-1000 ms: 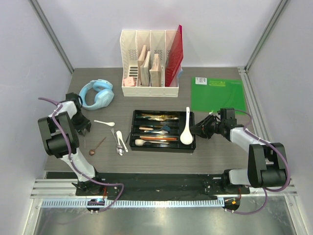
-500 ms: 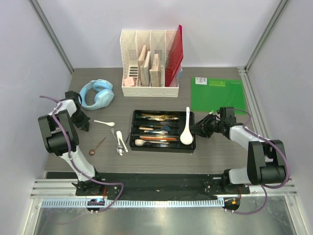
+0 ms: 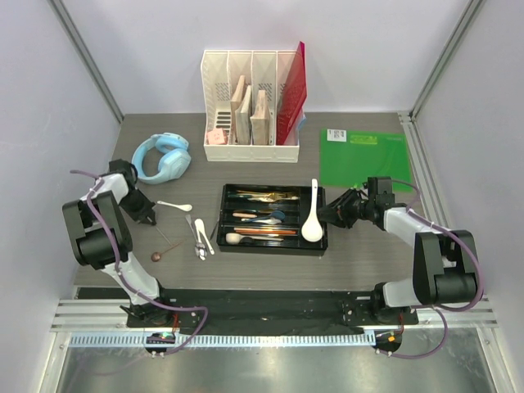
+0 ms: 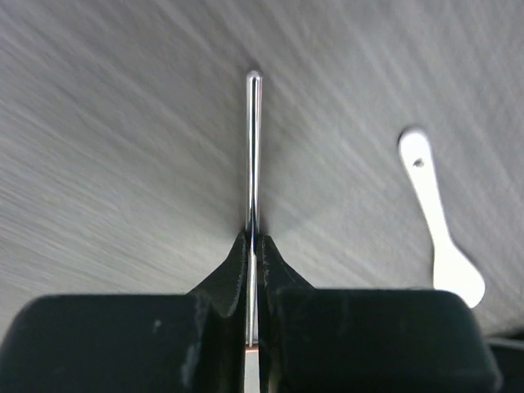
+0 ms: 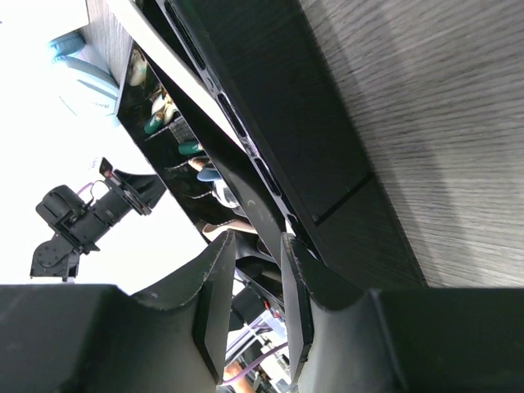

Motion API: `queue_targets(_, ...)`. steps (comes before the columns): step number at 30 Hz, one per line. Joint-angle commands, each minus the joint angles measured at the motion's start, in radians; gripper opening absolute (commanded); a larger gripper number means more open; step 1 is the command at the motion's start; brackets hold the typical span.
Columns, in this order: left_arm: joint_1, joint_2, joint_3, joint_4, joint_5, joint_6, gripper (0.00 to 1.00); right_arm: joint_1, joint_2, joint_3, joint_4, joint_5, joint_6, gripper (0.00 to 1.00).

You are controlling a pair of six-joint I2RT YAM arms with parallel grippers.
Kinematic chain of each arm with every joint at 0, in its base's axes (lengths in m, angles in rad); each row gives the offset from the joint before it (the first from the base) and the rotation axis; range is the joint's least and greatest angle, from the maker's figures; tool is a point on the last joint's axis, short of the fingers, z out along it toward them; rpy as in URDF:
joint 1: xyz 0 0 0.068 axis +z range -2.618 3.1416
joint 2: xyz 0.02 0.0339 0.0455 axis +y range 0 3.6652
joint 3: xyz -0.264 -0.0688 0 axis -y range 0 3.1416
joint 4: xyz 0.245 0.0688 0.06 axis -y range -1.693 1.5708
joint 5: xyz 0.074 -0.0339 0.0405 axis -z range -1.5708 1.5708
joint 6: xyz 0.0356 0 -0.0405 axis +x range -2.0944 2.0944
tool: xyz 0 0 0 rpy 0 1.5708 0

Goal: Sort the eating utensils into containers
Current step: Pick up the chopstick from the center of the board, then place the chopstick in the storage box.

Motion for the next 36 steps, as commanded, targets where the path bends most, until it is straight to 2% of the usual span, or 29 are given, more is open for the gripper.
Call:
queue_targets(1,-0.004,-0.082,-0.019,-0.103,0.079,0.010,0.00,0.001,0.020,0.028,0.007,0.037,-0.016,0.35)
queue_targets(9,-0.013,-0.222,0.016,-0.211,0.032,0.089,0.00,0.000,0.055,0.062,0.021,0.024,-0.010,0.35)
queue_targets(16,-0.099,-0.274,0.038,-0.252,0.029,0.099,0.00,0.001,0.078,0.088,0.019,0.015,-0.012,0.35)
queue_targets(19,-0.234,-0.289,0.088,-0.273,-0.020,0.125,0.00,0.001,0.088,0.102,0.015,0.015,-0.010,0.35)
queue_targets(20,-0.335,-0.286,0.108,-0.280,-0.045,0.157,0.00,0.001,0.091,0.105,0.015,0.015,-0.009,0.35)
queue_targets(23,-0.507,-0.262,0.209,-0.295,-0.224,0.210,0.00,0.001,0.095,0.116,0.011,0.017,-0.004,0.35)
queue_targets(24,-0.602,-0.248,0.264,-0.298,-0.328,0.218,0.00,0.001,0.095,0.117,0.010,0.018,-0.002,0.35)
queue_targets(26,-0.718,-0.210,0.347,-0.306,-0.413,0.252,0.00,0.001,0.097,0.116,0.010,0.021,0.004,0.35)
queue_targets(27,-0.751,-0.188,0.367,-0.294,-0.489,0.266,0.00,0.001,0.097,0.114,0.010,0.020,0.007,0.35)
queue_targets(29,-0.825,-0.174,0.404,-0.272,-0.554,0.331,0.00,0.003,0.089,0.114,0.008,0.018,0.007,0.35)
queue_targets(31,-0.933,-0.151,0.403,-0.225,-0.625,0.393,0.00,0.001,0.086,0.117,0.001,0.015,0.002,0.35)
queue_targets(32,-0.969,-0.144,0.392,-0.180,-0.649,0.478,0.00,0.003,0.085,0.120,-0.001,0.017,0.001,0.35)
queue_targets(33,-1.053,-0.136,0.375,-0.151,-0.722,0.511,0.00,0.001,0.085,0.120,-0.001,0.017,0.001,0.35)
queue_targets(36,-1.171,-0.107,0.288,-0.036,-0.804,0.689,0.00,0.001,0.082,0.122,-0.005,0.015,0.001,0.35)
